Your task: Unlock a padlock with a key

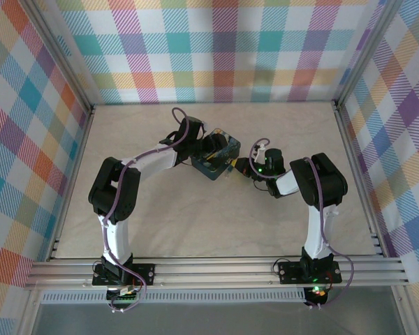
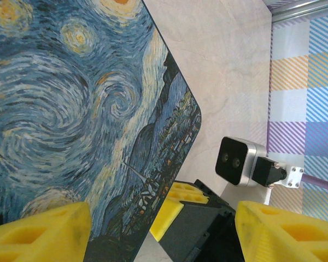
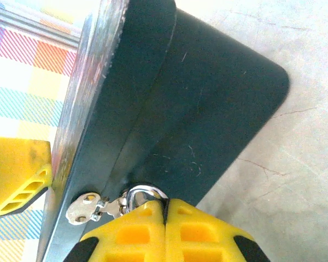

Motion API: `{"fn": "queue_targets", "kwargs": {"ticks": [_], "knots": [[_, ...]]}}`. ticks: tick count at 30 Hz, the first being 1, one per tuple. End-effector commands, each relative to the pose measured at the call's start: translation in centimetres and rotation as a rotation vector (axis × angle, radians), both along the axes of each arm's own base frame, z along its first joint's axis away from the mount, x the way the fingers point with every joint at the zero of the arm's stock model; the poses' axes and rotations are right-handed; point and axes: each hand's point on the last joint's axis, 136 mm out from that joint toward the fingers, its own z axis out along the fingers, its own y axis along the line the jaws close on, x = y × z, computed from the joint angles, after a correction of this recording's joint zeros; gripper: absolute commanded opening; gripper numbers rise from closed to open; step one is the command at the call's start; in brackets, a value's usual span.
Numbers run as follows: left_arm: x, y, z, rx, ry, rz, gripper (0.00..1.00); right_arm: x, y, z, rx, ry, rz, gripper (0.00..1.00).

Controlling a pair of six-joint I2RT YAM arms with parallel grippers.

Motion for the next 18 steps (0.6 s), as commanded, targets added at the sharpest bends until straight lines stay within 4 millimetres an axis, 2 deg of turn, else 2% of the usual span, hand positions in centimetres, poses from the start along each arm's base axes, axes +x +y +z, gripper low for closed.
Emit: {"fn": "queue_targets", "kwargs": {"ticks": [1, 10, 14, 18], "knots": [[-2.9, 0.4, -3.4, 0.066, 0.125, -0.016, 0.71, 0.8, -0.1, 2.3, 0.040, -0.046, -0.040, 0.01], [-2.8, 0.4, -2.7, 0.063, 0.110, -0.016, 0.71, 1.2, -0.7, 2.6, 0.025, -0.037, -0.086, 0.01], [-2.5, 0.4, -1.4, 0.059, 0.080, -0.014, 0.72, 0.6, -1.4, 3.0, -0.015, -0.051, -0.100, 0.01], [-2.0, 0.4, 0.7, 0.049, 0.032, -0.017, 0.73, -0.1, -2.4, 3.9, -0.038, -0.065, -0.126, 0.01]]}}
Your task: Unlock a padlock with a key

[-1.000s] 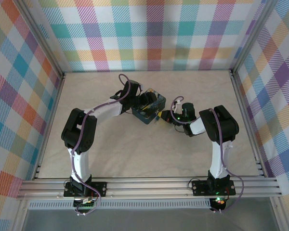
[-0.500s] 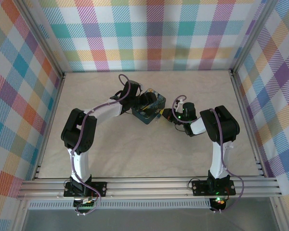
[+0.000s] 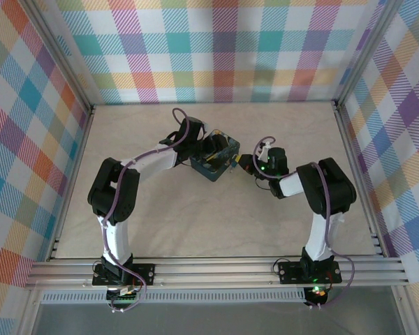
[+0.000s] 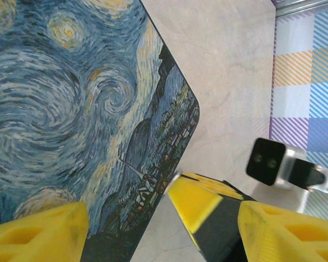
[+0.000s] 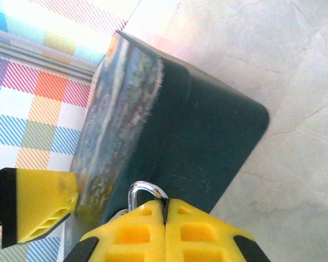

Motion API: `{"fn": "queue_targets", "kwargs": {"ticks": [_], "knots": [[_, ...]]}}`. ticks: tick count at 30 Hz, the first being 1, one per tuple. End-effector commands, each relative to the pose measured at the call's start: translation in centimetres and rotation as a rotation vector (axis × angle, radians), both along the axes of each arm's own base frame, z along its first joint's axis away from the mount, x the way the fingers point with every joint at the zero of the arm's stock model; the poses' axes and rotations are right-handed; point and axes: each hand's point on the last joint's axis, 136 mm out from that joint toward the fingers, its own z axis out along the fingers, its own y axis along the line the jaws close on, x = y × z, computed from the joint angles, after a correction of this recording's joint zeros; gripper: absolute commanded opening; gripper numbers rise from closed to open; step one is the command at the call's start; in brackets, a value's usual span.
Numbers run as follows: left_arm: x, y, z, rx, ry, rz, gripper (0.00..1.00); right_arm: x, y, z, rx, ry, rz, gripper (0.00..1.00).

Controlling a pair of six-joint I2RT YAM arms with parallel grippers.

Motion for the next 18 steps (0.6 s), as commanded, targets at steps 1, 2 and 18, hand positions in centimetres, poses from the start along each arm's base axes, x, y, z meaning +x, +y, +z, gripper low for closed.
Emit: {"fn": "queue_targets", "kwargs": {"ticks": [1, 2, 18], "knots": [[-1.2, 0.5, 1.2, 0.037, 0.003, -0.011, 0.74, -0.4, -0.9, 1.5, -0.036, -0.041, -0.018, 0.01], [-1.2, 0.6, 1.9, 0.037, -0.013, -0.010, 0.74, -0.6, -1.1, 1.7, -0.049, -0.042, -0.014, 0.01], [-3.8, 9.0, 8.3, 0.198, -0.275, 0.163, 0.84, -8.1, -2.6, 5.1, -0.234, 0.039, 0.124, 0.01]]}}
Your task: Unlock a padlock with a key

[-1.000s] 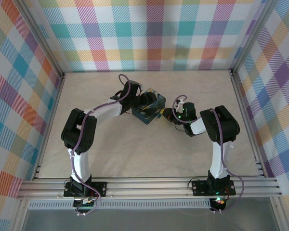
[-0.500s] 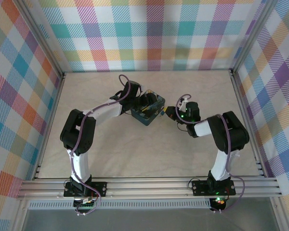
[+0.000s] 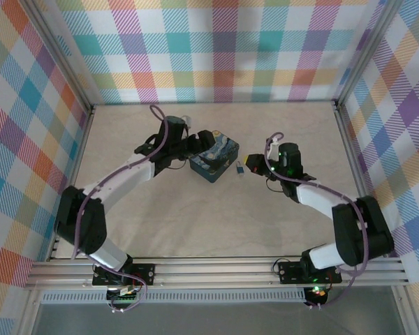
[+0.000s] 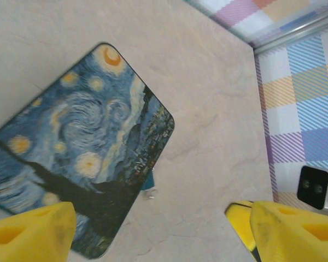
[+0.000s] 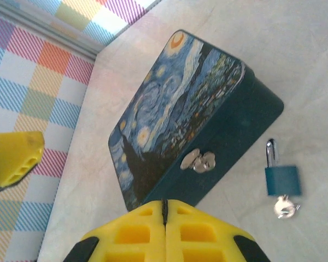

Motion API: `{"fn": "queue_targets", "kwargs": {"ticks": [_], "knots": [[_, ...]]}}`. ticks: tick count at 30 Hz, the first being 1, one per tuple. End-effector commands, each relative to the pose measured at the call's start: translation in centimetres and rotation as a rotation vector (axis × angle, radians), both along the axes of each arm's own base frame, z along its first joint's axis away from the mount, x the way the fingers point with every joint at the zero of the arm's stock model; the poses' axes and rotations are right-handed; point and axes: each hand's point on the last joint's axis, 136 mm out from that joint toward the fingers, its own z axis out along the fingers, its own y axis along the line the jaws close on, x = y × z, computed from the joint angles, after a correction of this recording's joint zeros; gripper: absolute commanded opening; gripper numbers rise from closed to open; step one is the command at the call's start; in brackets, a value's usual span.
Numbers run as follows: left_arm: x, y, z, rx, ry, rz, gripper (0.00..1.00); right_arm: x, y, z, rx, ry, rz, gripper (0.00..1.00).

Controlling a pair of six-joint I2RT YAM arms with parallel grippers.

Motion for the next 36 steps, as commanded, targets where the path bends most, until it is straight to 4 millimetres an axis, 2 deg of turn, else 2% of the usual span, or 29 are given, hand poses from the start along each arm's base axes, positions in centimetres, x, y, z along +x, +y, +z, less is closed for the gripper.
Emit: {"fn": "queue_targets", "kwargs": {"ticks": [1, 5, 10, 16, 21, 26, 31, 34, 36], "knots": [[-0.6, 3.0, 0.1, 0.087, -0.053, 0.073, 0.85, -3.0, -0.7, -2.1, -0.081, 0.106, 0.047, 0.02], [-1.7, 5.0, 0.6, 0.122, -0.077, 0.121, 0.86, -5.0, -1.2, -2.7, -0.121, 0.159, 0.078, 0.03], [-3.2, 8.3, 1.0, 0.213, -0.108, 0.200, 0.89, -6.4, -2.3, -2.9, -0.204, 0.191, 0.088, 0.07], [-5.9, 13.6, 0.7, 0.345, -0.143, 0.342, 0.97, -8.3, -4.8, -2.7, -0.365, 0.224, 0.069, 0.28], [-8.2, 18.0, 0.4, 0.440, -0.171, 0.476, 1.00, -8.1, -7.9, -0.7, -0.481, 0.102, -0.055, 0.50], [-9.9, 21.4, 0.1, 0.526, -0.190, 0.574, 1.00, -7.1, -10.3, 1.4, -0.566, -0.066, -0.167, 0.66], [-10.5, 23.8, 0.2, 0.627, -0.214, 0.633, 1.00, -6.1, -12.1, 2.2, -0.663, -0.163, -0.232, 0.84], [-10.3, 24.7, 0.2, 0.706, -0.245, 0.635, 1.00, -5.4, -13.1, 2.0, -0.723, -0.202, -0.267, 0.99], [-10.0, 25.0, 0.1, 0.747, -0.270, 0.627, 1.00, -4.8, -13.7, 1.8, -0.759, -0.233, -0.282, 1.00]]}}
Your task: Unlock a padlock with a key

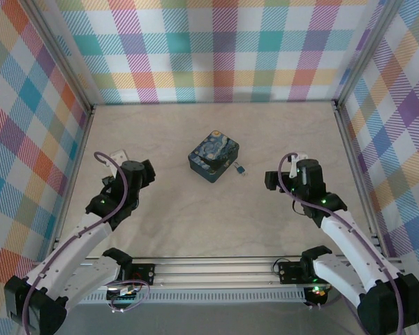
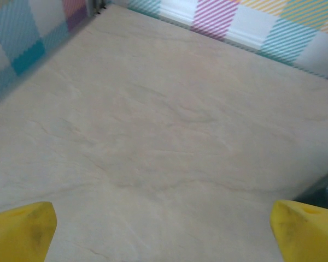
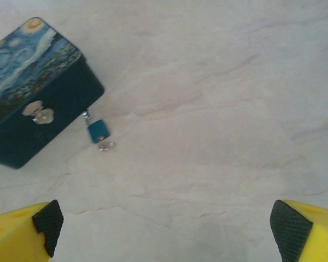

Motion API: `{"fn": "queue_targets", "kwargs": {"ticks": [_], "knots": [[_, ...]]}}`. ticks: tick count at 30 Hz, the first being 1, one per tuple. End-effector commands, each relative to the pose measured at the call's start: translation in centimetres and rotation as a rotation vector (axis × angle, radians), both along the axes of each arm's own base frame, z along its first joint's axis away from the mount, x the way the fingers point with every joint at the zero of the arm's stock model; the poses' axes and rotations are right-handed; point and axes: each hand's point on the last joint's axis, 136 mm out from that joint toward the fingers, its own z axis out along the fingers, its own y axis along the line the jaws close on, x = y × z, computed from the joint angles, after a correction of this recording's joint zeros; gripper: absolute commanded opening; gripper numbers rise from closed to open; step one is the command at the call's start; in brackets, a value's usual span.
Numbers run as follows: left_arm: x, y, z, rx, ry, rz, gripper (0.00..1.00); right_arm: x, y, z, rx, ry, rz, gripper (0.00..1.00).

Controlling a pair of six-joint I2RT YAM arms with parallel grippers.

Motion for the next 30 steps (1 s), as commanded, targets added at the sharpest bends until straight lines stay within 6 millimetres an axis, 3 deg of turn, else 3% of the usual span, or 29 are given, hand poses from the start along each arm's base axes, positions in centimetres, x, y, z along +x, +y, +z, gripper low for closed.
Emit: {"fn": "queue_targets", "kwargs": {"ticks": [1, 3, 13, 30], "knots": [[0.4, 1.9, 0.1, 0.143, -0.018, 0.021, 1.00, 1.7, -1.7, 0.7, -0.113, -0.107, -0.038, 1.00], [1.0, 2.3, -0.1, 0.166, -0.032, 0.028, 1.00, 2.4, -2.5, 0.2, -0.147, -0.132, -0.058, 1.00], [2.6, 5.0, -5.1, 0.136, 0.100, 0.042, 1.00, 5.8, -5.2, -4.0, -0.198, -0.143, -0.127, 1.00], [5.1, 4.8, -7.2, 0.143, 0.012, -0.058, 1.00, 10.2, -5.0, -4.8, -0.121, -0.306, -0.078, 1.00]]}}
